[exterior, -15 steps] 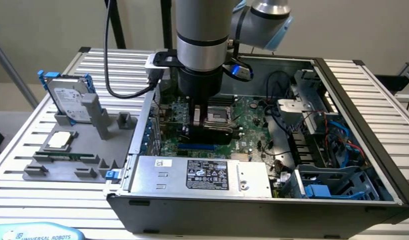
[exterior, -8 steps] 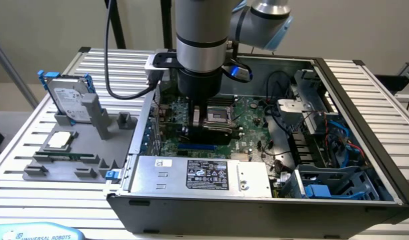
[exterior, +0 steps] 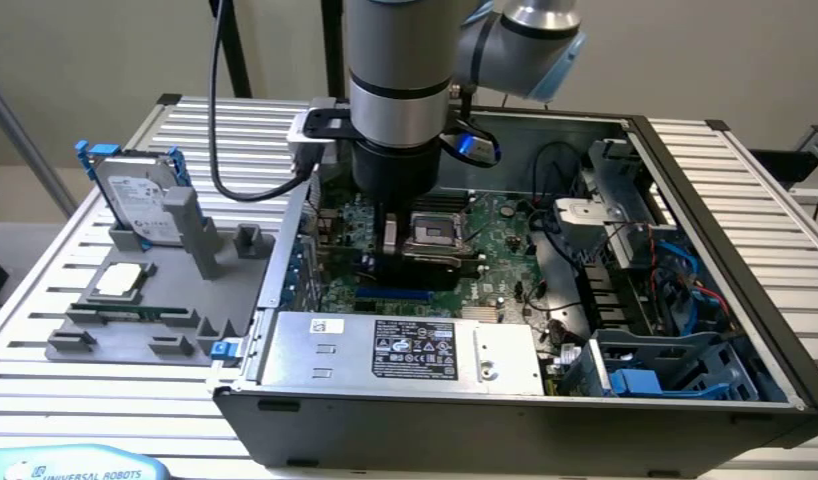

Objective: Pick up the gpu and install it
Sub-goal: 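Insert the gpu into the slot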

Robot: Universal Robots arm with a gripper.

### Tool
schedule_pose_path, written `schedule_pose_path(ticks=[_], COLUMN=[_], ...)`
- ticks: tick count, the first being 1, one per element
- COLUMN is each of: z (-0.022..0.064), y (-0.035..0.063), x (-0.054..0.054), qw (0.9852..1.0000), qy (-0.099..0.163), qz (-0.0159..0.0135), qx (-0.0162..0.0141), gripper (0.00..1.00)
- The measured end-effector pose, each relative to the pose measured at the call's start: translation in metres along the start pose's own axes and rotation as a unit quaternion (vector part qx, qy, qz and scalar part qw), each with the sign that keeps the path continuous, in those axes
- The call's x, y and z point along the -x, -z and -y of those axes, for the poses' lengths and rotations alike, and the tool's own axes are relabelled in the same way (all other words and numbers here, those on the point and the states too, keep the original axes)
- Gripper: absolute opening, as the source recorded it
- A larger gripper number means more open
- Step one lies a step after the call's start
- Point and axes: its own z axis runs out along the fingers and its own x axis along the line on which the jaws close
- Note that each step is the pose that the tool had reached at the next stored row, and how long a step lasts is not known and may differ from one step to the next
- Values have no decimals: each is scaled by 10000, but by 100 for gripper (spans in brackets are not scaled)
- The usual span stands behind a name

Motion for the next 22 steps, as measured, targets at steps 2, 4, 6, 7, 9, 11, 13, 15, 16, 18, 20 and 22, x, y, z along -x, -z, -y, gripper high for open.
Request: schedule_pose_path(ticks=[2, 4, 6, 7, 9, 11, 13, 15, 16, 18, 20, 22], z=[-20, -28, -28, -28, -29, -29, -28, -23, -21, -17, -15, -15], y=[-13, -23, -28, -30, -33, -34, -36, -38, -38, -40, -41, -48], x=[1, 3, 5, 7, 10, 12, 13, 13, 13, 14, 14, 14], qw=[10000, 10000, 10000, 10000, 10000, 10000, 10000, 10000, 10000, 10000, 10000, 10000], qy=[3, 5, 7, 6, 7, 6, 6, 6, 6, 6, 6, 6], qz=[0, -1, -1, 0, 0, 0, 0, 0, 0, 0, -1, 1], qx=[0, 0, 0, 0, 0, 0, 0, 0, 0, 0, 0, 0], gripper=[26, 26, 26, 26, 26, 26, 26, 26, 26, 26, 26, 26])
